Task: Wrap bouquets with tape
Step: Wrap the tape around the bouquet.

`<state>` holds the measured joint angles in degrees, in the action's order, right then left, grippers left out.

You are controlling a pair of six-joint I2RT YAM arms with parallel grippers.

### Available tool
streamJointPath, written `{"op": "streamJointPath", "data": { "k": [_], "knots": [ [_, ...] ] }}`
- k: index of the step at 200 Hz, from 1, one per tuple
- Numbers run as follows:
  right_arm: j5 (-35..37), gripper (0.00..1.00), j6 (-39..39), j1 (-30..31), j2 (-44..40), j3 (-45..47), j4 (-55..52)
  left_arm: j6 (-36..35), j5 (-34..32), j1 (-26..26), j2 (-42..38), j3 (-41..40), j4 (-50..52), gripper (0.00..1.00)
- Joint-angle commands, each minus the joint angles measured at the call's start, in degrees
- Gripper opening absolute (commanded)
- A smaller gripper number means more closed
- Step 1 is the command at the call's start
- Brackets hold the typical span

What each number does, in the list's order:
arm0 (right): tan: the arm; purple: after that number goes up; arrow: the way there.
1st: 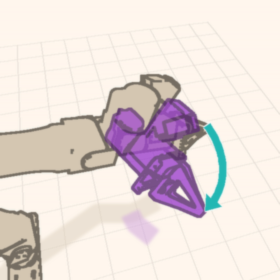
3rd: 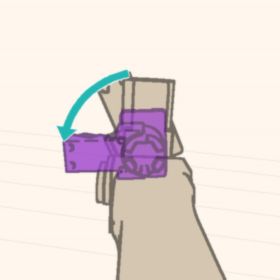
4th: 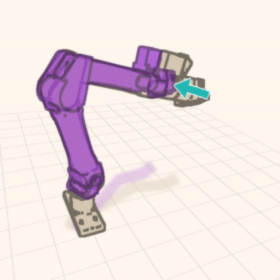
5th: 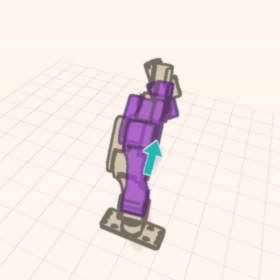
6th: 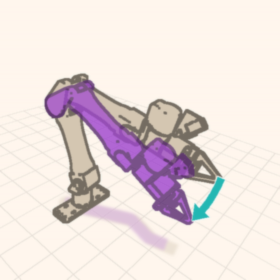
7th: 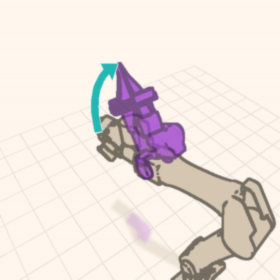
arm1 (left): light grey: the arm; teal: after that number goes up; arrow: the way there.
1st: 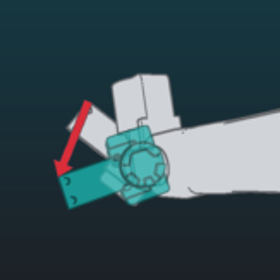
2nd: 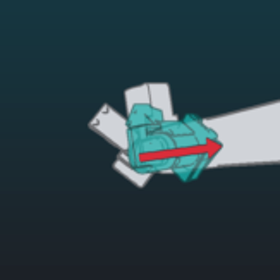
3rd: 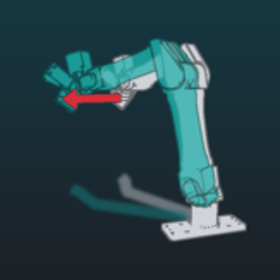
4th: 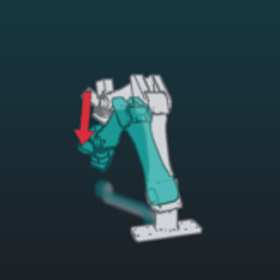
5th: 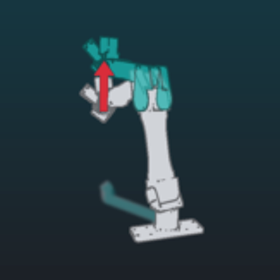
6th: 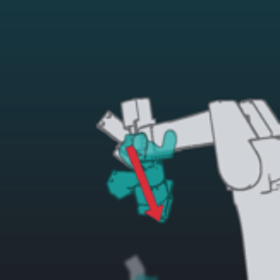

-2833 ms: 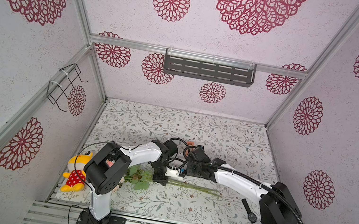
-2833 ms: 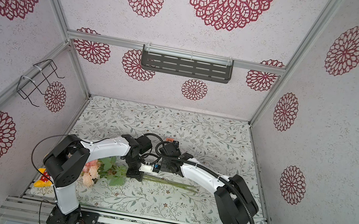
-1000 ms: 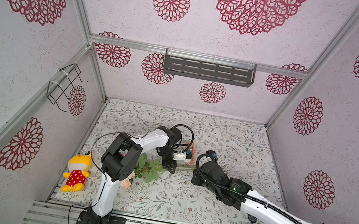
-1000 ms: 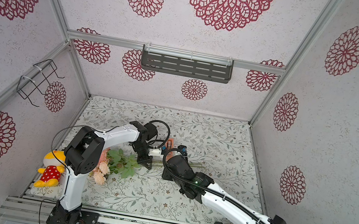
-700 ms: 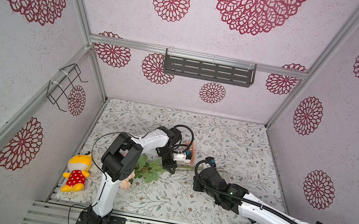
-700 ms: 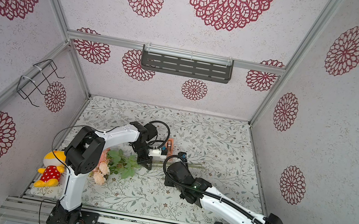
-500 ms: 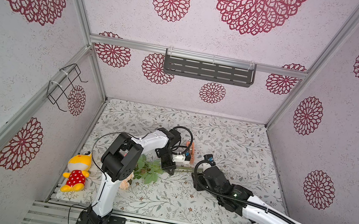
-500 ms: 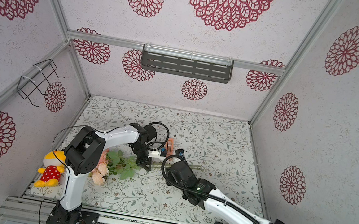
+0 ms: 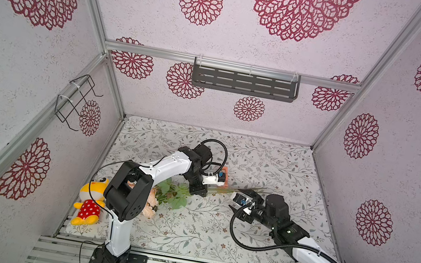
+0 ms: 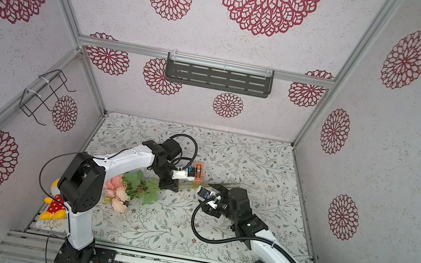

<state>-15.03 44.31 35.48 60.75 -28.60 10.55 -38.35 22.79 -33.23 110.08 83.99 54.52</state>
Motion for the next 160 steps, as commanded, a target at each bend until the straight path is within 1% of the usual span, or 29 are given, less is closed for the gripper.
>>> {"op": "streamJointPath", "data": {
  "k": [1,16,23,42,74,128,149,152,160],
  "knots": [
    [-1.5,0.64,14.4,-0.2,3.8,-4.7,1.9,-1.4,-0.2,-0.4,1.2,1.2,1.5,0.00],
    [-1.0,0.62,17.4,-0.1,6.6,-7.4,-1.6,-1.5,0.2,-0.5,1.3,1.3,1.7,0.00],
    [-0.2,0.59,18.2,-0.1,7.7,-8.0,-1.4,-1.3,0.1,-0.5,1.3,1.3,1.7,0.00],
    [0.1,0.57,20.2,-0.2,10.2,-9.4,-0.8,-1.3,0.4,-0.6,1.0,1.3,1.4,0.00],
    [-1.3,0.51,24.4,0.0,15.1,-13.8,-7.0,-1.6,0.9,-0.6,1.9,2.4,2.9,0.00],
    [2.6,0.45,27.8,-0.2,17.7,-13.8,-7.3,-2.9,2.7,-0.6,1.9,3.6,4.7,0.00],
    [4.6,0.36,29.4,0.1,18.1,-12.9,-4.3,-3.5,3.8,-0.6,1.9,4.5,6.3,0.00],
    [5.0,0.34,29.6,0.3,18.2,-12.8,-3.7,-3.6,3.9,-0.6,3.8,4.7,6.5,0.00],
    [6.2,0.28,30.1,0.6,18.3,-12.1,-1.7,-3.8,4.0,-0.7,4.4,5.2,7.4,0.00]
  ]
}}
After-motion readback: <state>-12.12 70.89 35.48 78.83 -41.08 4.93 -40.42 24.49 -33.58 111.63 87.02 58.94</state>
